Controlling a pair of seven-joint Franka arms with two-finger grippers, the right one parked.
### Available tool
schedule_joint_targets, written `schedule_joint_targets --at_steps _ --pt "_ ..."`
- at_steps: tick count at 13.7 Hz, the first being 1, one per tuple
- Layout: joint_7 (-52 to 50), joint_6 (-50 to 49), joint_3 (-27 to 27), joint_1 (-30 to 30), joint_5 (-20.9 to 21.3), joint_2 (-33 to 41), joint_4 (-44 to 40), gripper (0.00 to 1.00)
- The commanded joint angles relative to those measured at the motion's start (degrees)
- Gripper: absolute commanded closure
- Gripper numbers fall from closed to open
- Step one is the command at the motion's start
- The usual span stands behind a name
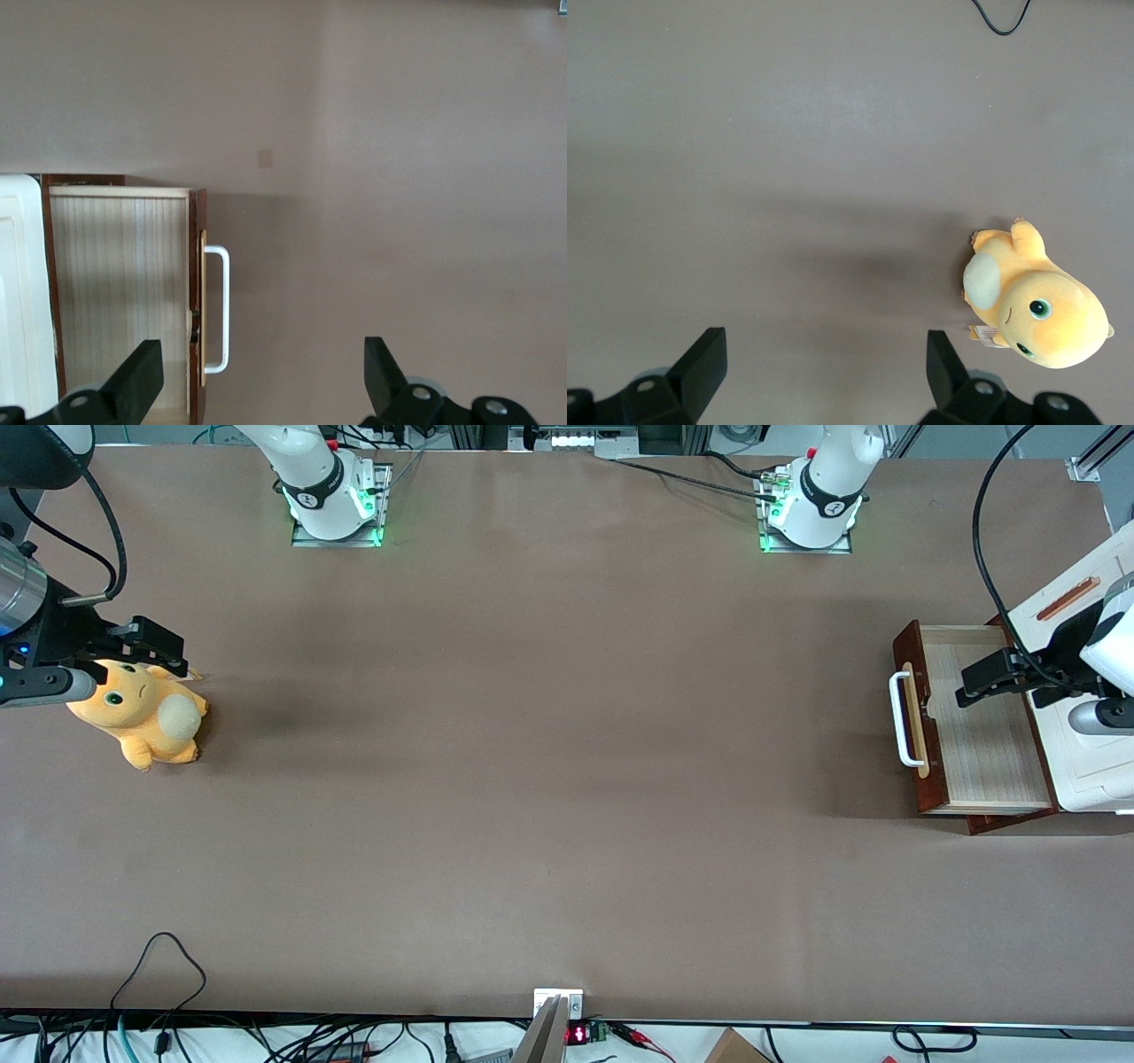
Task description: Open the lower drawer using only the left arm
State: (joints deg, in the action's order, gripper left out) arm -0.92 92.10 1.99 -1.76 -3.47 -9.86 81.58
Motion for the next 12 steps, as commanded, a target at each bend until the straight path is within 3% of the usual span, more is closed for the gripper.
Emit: schedule_joint_targets --at_steps 1,12 --pt "2.15 1.95 -0.67 0.62 0.84 2.30 3.06 0.00" --pt "2.33 -1.56 -0.67 0.27 0.75 2.21 0.77 0.00"
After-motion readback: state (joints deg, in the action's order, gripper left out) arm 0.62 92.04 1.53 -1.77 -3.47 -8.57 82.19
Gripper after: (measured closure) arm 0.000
